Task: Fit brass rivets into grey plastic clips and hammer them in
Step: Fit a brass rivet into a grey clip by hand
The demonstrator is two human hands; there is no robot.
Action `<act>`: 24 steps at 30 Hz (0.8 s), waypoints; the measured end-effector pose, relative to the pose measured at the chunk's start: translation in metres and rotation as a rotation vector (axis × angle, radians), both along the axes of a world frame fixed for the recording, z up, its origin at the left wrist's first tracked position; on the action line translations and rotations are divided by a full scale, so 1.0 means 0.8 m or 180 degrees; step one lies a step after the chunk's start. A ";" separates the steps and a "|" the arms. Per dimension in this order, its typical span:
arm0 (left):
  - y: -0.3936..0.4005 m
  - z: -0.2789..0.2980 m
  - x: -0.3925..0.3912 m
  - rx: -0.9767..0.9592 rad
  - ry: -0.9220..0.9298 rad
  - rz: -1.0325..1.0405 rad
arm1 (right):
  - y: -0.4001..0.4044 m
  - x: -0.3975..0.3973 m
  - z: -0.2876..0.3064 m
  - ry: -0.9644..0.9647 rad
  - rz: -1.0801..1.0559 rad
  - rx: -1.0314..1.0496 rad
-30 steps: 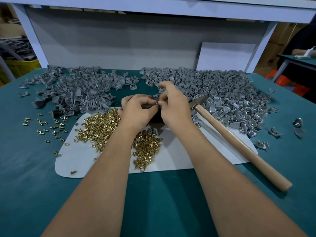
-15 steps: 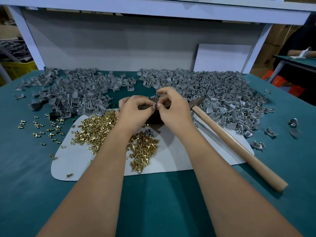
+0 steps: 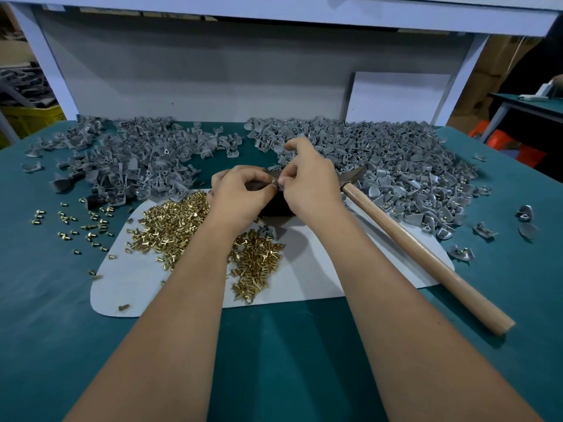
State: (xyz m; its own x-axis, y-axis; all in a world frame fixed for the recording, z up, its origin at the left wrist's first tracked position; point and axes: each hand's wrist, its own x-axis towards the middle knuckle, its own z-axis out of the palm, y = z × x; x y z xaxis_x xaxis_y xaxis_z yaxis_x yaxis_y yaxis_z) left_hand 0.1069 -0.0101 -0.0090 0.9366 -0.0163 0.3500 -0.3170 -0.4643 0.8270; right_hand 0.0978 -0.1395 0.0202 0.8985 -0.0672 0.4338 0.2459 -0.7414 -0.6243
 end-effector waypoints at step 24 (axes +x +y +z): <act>0.005 -0.006 0.005 -0.0335 0.0147 -0.0148 | -0.016 -0.001 -0.017 -0.0017 0.0224 0.0587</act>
